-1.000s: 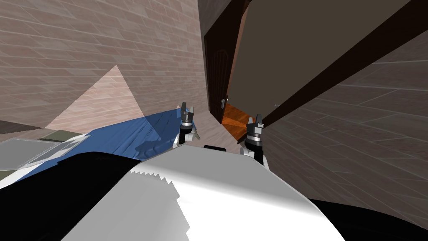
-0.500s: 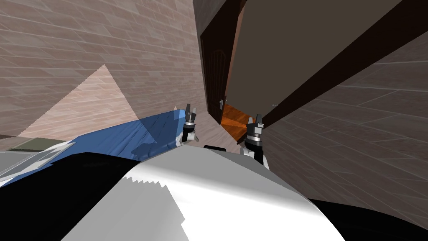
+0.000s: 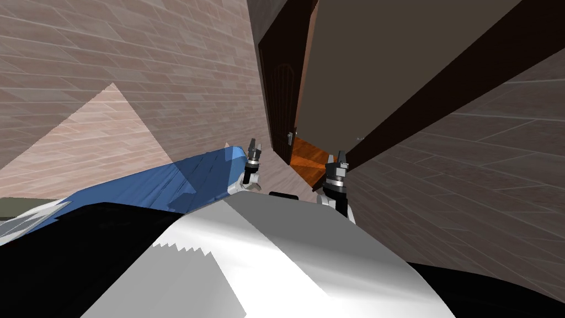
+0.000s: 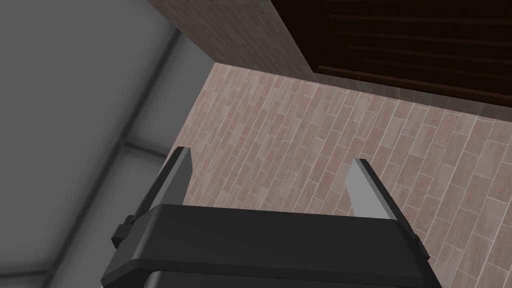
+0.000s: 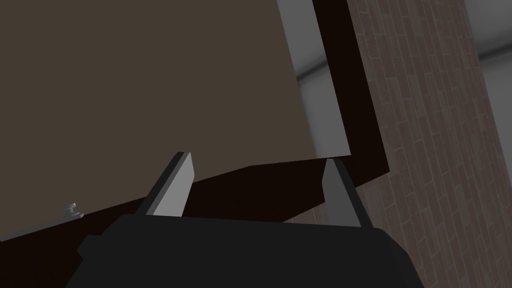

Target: Push the door open

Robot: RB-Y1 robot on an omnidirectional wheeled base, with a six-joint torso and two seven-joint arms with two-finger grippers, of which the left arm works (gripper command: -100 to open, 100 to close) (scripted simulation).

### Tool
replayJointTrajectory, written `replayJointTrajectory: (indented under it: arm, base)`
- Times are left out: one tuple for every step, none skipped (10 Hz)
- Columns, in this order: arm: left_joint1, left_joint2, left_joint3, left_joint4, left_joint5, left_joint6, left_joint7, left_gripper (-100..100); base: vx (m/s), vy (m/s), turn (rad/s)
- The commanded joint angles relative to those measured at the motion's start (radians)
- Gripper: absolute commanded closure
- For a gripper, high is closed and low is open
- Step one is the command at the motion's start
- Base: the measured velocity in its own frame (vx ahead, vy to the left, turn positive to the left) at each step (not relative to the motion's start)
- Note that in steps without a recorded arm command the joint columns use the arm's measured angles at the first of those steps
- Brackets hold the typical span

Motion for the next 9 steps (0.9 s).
replayJointTrajectory:
  arm:
    - [-0.024, 0.002, -0.001, 0.045, -0.004, -0.002, 0.001, -100]
    - [-0.039, 0.004, -0.001, 0.070, -0.006, -0.003, 0.002, -100]
    - [-0.039, 0.004, -0.001, 0.073, -0.006, -0.003, 0.002, -100]
    - [-0.055, 0.007, -0.001, 0.100, -0.007, -0.004, 0.004, -100]
    - [-0.070, 0.009, -0.001, 0.128, -0.009, -0.005, 0.006, -100]
    - [-0.086, 0.011, 0.000, 0.156, -0.011, -0.006, 0.007, -100]
    - [-0.101, 0.013, 0.000, 0.183, -0.012, -0.007, 0.009, -100]
    - [-0.117, 0.015, 0.000, 0.212, -0.014, -0.008, 0.011, -100]
    - [-0.133, 0.017, 0.001, 0.241, -0.016, -0.009, 0.013, -100]
  base:
    - [0.105, 0.017, -0.076]
    - [0.093, 0.018, -0.076]
    - [0.056, 0.014, -0.025]
    - [0.051, 0.007, -0.049]
    - [0.069, 0.010, -0.099]
    - [0.091, 0.025, -0.085]
    - [0.102, 0.044, -0.076]
    - [0.101, 0.037, -0.087]
    - [0.095, 0.036, -0.112]
